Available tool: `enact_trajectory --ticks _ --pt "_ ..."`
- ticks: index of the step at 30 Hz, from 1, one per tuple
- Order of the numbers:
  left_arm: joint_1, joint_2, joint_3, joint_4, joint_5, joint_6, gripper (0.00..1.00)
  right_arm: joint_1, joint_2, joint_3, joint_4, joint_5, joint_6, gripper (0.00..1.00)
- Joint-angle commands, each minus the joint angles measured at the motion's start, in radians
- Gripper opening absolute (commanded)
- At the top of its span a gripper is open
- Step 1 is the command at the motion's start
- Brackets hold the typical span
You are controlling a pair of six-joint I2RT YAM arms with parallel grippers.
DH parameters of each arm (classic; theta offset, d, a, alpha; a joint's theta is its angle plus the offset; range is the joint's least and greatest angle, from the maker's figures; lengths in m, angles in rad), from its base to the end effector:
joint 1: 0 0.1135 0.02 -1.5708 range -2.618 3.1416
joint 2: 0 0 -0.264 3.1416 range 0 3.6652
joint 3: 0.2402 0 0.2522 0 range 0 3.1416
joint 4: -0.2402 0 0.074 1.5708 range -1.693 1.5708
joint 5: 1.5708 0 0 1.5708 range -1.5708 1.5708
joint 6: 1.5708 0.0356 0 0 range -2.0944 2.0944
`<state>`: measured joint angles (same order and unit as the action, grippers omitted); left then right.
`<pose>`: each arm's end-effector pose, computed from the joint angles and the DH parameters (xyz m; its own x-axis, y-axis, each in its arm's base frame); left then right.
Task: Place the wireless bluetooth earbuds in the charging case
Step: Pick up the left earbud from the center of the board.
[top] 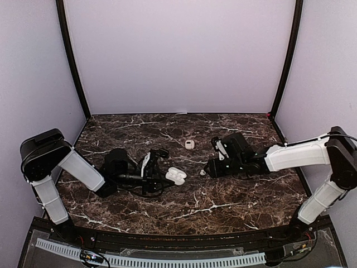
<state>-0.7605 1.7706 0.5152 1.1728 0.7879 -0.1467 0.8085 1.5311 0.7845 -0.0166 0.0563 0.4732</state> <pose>0.2030 -0.2280 0.1498 -0.2050 0.0527 -0.9773 0.9785 0.0321 -0.2035 0.2150 0.2223 0.1792 -0.7412 -0.1174 -0.6610 -0.4002 0.8677 0.2947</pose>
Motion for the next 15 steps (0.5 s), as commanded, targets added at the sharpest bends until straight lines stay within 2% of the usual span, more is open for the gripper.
enact_trajectory --ticks 1,9,15 --pt "0.0 -0.017 -0.013 0.011 -0.027 0.005 0.17 -0.005 0.06 0.068 -0.058 0.055 0.043 0.5" --pt "-0.001 -0.014 -0.01 0.002 -0.032 0.01 0.17 -0.006 0.124 0.087 -0.051 0.129 0.045 0.39" --pt "0.0 -0.017 -0.01 -0.003 -0.03 0.014 0.17 -0.007 0.192 0.121 -0.047 0.108 0.036 0.37"
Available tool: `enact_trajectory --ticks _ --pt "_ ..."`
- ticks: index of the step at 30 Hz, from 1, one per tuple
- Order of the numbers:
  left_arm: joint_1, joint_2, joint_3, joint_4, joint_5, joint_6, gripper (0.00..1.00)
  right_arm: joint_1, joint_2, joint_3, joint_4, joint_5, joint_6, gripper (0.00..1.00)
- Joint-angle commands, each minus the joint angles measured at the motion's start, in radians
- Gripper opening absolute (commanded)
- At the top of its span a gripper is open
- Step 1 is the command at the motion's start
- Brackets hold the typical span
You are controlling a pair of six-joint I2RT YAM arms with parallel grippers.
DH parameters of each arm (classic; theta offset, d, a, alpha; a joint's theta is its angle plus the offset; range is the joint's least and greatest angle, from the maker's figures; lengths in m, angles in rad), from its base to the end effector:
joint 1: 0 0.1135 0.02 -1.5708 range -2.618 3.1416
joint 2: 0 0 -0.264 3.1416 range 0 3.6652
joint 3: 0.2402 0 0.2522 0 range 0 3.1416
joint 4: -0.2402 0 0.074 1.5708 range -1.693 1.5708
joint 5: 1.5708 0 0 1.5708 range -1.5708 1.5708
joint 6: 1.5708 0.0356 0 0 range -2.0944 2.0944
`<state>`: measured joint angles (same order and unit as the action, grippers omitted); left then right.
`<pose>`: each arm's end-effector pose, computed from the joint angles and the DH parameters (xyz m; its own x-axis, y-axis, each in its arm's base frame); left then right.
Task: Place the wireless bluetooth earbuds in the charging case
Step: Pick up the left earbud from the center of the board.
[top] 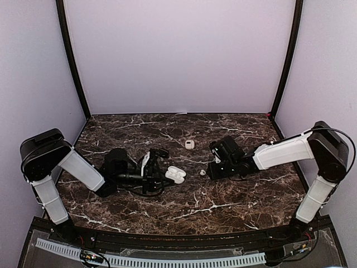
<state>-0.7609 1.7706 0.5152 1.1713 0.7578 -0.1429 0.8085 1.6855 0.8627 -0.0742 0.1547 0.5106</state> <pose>0.2040 -0.2280 0.1496 -0.2022 0.0497 -0.9781 0.9781 0.0614 -0.1991 0.2311 0.2341 0.1517 -0.7876 -0.1256 -0.6032 -0.3018 0.9322 0.1999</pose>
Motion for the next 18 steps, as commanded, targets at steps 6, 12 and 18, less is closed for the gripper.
enact_trajectory --ticks 6,12,18 --pt "0.0 -0.017 -0.009 -0.001 0.011 0.011 0.17 -0.007 0.072 0.061 0.038 0.023 0.029 0.33" --pt "0.0 -0.017 -0.009 -0.003 0.014 0.01 0.17 -0.008 0.093 0.065 0.062 0.003 0.047 0.28" --pt "0.0 -0.017 -0.006 -0.009 0.017 0.011 0.17 -0.008 0.113 0.077 0.069 -0.014 0.049 0.27"
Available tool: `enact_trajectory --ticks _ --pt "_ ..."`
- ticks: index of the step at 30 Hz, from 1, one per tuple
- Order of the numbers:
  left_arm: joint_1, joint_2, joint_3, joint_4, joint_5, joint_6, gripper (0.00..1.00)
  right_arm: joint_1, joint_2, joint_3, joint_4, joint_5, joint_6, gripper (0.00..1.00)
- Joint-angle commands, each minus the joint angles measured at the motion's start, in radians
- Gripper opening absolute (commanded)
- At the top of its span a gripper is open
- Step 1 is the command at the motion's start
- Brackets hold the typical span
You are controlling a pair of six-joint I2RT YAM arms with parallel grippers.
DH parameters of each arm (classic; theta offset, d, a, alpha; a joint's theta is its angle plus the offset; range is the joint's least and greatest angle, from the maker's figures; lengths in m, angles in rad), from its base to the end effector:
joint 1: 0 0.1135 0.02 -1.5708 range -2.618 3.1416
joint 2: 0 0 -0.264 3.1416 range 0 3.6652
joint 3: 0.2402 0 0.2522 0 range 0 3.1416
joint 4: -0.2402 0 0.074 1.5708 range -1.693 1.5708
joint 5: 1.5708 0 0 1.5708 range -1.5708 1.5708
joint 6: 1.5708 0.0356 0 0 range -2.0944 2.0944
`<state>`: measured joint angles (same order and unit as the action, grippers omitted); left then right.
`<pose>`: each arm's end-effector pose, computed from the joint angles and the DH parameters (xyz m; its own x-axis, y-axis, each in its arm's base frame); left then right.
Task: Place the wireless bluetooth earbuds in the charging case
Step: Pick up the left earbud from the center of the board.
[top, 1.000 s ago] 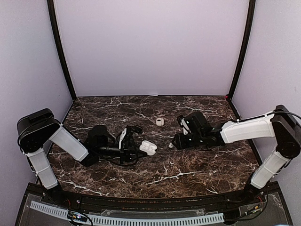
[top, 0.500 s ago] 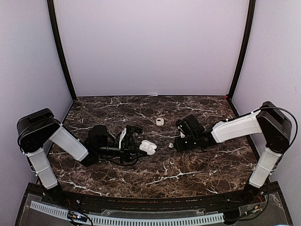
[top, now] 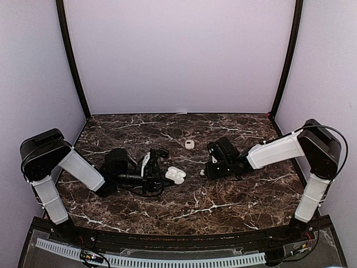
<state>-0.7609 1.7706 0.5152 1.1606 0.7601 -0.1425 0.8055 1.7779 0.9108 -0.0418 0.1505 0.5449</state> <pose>0.2038 -0.2279 0.1485 -0.2094 0.0572 -0.9762 0.9767 0.0606 -0.2059 0.2433 0.2456 0.1378 -0.8038 -0.0970 -0.5869 -0.2719 0.9374 0.2174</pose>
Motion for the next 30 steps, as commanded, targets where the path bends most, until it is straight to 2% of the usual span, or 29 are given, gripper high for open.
enact_trajectory --ticks 1,14,30 --pt "0.0 -0.017 -0.006 0.002 0.016 0.011 0.17 -0.006 0.023 0.031 0.038 -0.01 0.016 0.27" --pt "0.0 -0.017 -0.002 -0.006 0.027 0.006 0.17 -0.011 0.008 0.02 0.062 0.004 0.028 0.24" --pt "-0.001 -0.017 -0.002 -0.007 0.029 0.007 0.17 -0.012 0.052 0.041 0.074 -0.061 0.0 0.24"
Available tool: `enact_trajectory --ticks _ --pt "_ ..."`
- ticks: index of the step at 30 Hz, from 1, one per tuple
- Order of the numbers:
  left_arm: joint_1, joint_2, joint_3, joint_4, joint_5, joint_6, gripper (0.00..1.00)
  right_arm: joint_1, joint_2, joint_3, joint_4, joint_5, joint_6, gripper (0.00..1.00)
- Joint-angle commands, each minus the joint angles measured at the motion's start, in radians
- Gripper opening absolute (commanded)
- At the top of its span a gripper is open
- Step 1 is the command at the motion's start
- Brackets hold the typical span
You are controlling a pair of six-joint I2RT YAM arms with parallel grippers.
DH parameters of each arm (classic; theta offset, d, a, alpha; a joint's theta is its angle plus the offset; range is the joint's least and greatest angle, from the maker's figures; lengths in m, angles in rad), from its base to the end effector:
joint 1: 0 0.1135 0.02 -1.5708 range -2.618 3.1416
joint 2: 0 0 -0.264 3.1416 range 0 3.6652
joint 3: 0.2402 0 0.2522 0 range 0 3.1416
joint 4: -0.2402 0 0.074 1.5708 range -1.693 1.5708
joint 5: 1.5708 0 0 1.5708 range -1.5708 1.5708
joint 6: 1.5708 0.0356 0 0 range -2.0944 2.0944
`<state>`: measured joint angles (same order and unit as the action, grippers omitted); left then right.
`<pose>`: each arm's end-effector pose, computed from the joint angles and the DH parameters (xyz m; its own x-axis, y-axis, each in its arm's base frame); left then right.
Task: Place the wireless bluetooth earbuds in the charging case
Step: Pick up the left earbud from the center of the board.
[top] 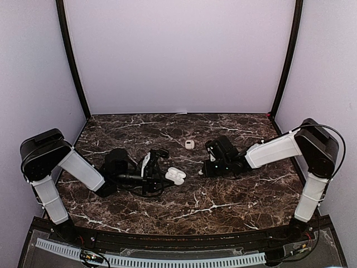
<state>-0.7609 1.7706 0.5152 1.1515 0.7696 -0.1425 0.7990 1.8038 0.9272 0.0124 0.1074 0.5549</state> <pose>0.2034 -0.2279 0.1477 -0.2159 0.0647 -0.9743 0.9757 0.0526 -0.2127 0.2502 0.2516 0.1373 -0.8007 -0.0717 -0.5948 -0.2849 0.9189 0.2728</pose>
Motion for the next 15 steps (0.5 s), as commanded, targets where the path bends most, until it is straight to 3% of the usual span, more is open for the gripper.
enact_trajectory --ticks 1,10,15 --pt "0.0 -0.017 -0.001 0.001 0.019 0.008 0.17 -0.006 0.028 0.026 0.019 -0.021 -0.012 0.24" --pt "0.0 -0.016 0.002 -0.007 0.021 0.008 0.17 -0.006 0.044 0.041 0.02 -0.055 -0.024 0.23" --pt "0.0 -0.016 0.003 -0.007 0.022 0.009 0.17 -0.006 0.055 0.052 0.032 -0.103 -0.019 0.17"
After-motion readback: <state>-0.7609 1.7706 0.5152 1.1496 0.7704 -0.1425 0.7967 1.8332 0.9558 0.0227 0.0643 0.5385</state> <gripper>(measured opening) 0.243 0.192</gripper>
